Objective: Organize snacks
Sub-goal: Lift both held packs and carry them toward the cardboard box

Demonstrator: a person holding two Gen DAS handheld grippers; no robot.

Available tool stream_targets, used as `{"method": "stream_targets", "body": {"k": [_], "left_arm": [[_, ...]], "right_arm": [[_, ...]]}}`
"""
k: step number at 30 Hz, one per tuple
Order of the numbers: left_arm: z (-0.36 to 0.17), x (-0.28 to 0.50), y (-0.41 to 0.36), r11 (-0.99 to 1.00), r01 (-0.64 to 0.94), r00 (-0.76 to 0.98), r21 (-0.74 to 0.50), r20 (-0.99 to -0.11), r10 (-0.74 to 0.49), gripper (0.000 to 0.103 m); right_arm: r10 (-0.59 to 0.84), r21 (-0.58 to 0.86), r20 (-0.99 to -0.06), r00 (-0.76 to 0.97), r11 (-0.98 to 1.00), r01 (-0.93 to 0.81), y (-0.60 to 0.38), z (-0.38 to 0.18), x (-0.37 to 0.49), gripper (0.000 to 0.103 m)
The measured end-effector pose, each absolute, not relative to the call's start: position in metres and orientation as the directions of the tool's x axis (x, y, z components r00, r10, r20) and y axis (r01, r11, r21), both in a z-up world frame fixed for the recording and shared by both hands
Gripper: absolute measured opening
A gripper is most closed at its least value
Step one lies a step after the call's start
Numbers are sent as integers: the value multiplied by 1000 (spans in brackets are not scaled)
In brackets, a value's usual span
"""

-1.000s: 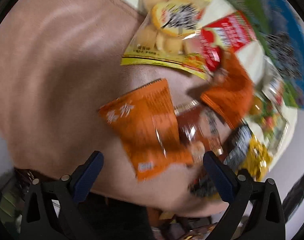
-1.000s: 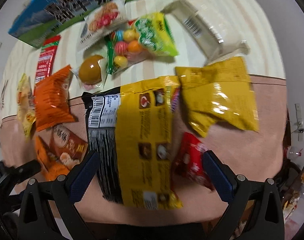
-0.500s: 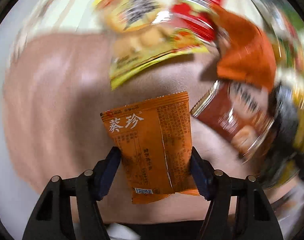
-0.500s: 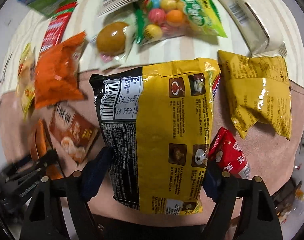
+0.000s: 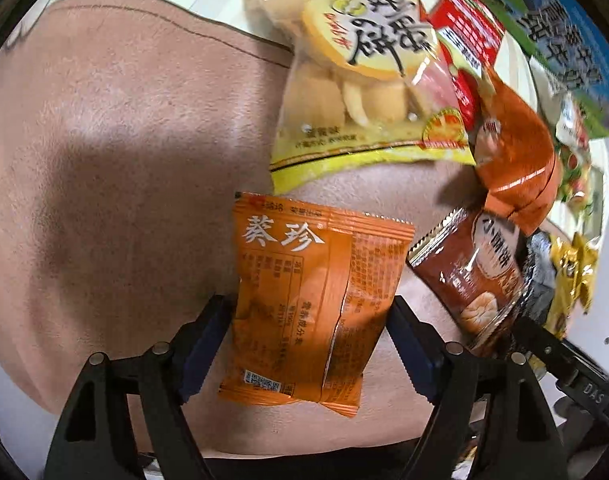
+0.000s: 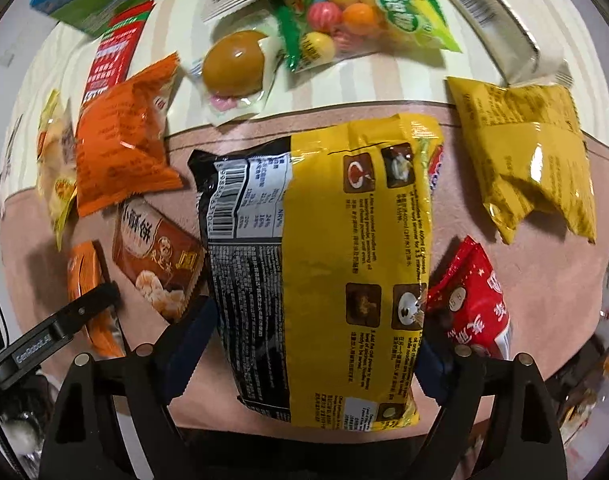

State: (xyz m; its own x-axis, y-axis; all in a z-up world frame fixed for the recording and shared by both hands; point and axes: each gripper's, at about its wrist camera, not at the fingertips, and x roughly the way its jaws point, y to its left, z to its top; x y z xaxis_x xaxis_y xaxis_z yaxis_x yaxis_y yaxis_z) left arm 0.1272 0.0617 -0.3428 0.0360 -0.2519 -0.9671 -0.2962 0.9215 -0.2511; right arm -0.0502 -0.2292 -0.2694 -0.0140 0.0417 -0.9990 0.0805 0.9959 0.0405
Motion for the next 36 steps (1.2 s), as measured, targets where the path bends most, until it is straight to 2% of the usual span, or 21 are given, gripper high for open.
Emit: {"method": "stream_targets", "body": {"k": [4, 5, 7, 8, 10, 12, 15, 17, 19, 21, 24, 26, 31, 36], "left_arm": [[-356, 116, 76, 931, -265, 42, -250, -968, -248, 79], [-366, 119, 77, 937, -255, 43, -238, -971, -235, 77], [-356, 116, 69, 954, -229, 42, -194, -981, -189, 70], [-355, 117, 66, 959, -219, 44, -179, -984, -174, 68], [-347, 116, 55, 966, -201, 50, -162, -987, -155, 67], [-338, 118, 47, 969, -195, 55, -148, -989, -140, 67], [-331, 129, 49, 965, -222, 68, -138, -990, -126, 67], [-323, 131, 53, 960, -241, 78, -140, -989, -125, 67], [-320, 133, 54, 963, -243, 81, -118, -992, -102, 67], [-319, 131, 51, 968, -232, 67, -96, -994, -82, 67], [-314, 130, 38, 977, -209, 65, -52, -997, -40, 67], [-317, 131, 12, 980, -197, 67, -27, -998, -14, 67], [-308, 99, -29, 980, -196, 66, -21, -998, -9, 61], [-294, 75, -25, 971, -231, 66, -54, -997, -40, 59]], "right_arm": [[-50, -51, -999, -19, 998, 39, -211, -277, -43, 90], [-81, -81, -997, -8, 996, 23, -204, -277, -41, 86], [-128, -129, -992, 17, 991, -20, -188, -277, -37, 86], [-130, -131, -991, 29, 991, -23, -184, -275, -37, 84], [-78, -79, -995, 67, 997, -1, -182, -259, -33, 72], [-14, -10, -995, 96, 999, 41, -186, -250, -29, 68], [57, 61, -995, 77, 997, 51, -193, -255, -13, 69], [91, 91, -996, 7, 994, 60, -193, -271, -2, 85], [111, 109, -993, -30, 992, 62, -188, -282, 2, 88], [69, 68, -997, -27, 997, 19, -175, -287, 3, 91], [-24, -23, -1000, -20, 999, -42, -159, -298, 3, 91], [-53, -52, -999, -11, 997, -48, -152, -309, 6, 88], [27, 27, -1000, 5, 1000, 2, -177, -291, 0, 87], [131, 131, -991, 18, 991, 34, -183, -265, 4, 87]]}}
